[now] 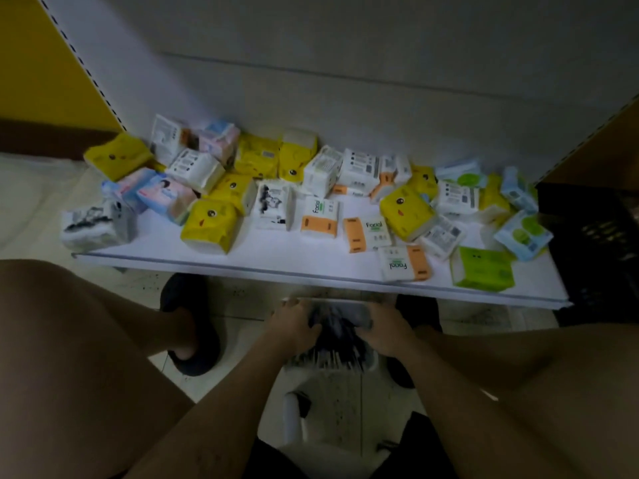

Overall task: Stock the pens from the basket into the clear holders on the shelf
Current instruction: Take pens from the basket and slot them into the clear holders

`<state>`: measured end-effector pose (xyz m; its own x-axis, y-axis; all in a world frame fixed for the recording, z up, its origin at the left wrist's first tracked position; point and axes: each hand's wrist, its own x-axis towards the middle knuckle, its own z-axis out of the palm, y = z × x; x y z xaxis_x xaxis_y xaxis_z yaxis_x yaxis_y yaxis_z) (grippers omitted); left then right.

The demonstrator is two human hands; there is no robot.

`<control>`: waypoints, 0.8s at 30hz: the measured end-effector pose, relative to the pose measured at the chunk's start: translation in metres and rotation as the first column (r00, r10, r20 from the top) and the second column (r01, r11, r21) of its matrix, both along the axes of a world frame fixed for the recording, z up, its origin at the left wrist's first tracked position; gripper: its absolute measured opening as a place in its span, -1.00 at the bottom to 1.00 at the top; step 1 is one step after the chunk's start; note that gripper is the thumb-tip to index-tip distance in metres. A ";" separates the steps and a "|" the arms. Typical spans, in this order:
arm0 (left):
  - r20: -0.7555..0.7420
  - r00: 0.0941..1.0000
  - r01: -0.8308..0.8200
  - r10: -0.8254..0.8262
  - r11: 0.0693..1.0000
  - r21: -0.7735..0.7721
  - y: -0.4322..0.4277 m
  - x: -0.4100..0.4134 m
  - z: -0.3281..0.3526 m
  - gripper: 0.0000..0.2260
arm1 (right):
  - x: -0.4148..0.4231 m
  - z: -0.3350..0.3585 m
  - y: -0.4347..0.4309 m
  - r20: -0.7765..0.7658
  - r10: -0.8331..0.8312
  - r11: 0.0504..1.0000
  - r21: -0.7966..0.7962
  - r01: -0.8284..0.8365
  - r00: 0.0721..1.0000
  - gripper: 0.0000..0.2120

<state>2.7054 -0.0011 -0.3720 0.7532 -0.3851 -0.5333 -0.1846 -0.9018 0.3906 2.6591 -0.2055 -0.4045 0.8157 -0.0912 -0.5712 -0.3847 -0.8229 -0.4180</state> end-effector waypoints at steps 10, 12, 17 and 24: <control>-0.238 0.968 -0.073 0.073 0.997 0.010 -0.012 0.010 -0.079 -0.77 | -0.006 -0.045 0.007 -0.292 0.092 0.996 0.015 -0.092 0.952 -0.75; -0.278 0.956 -0.097 0.089 0.995 -0.013 -0.017 0.009 -0.088 -0.78 | -0.006 -0.056 0.009 -0.314 0.122 0.992 0.024 -0.120 0.941 -0.83; -0.345 0.929 -0.141 0.136 0.990 0.012 -0.014 0.002 -0.108 -0.77 | -0.005 -0.071 0.004 -0.371 0.109 0.994 0.034 -0.103 0.922 -0.83; -0.318 0.940 -0.102 0.121 0.992 0.076 -0.020 0.010 -0.119 -0.74 | 0.009 -0.090 0.001 -0.296 0.067 0.998 0.020 -0.064 0.953 -0.79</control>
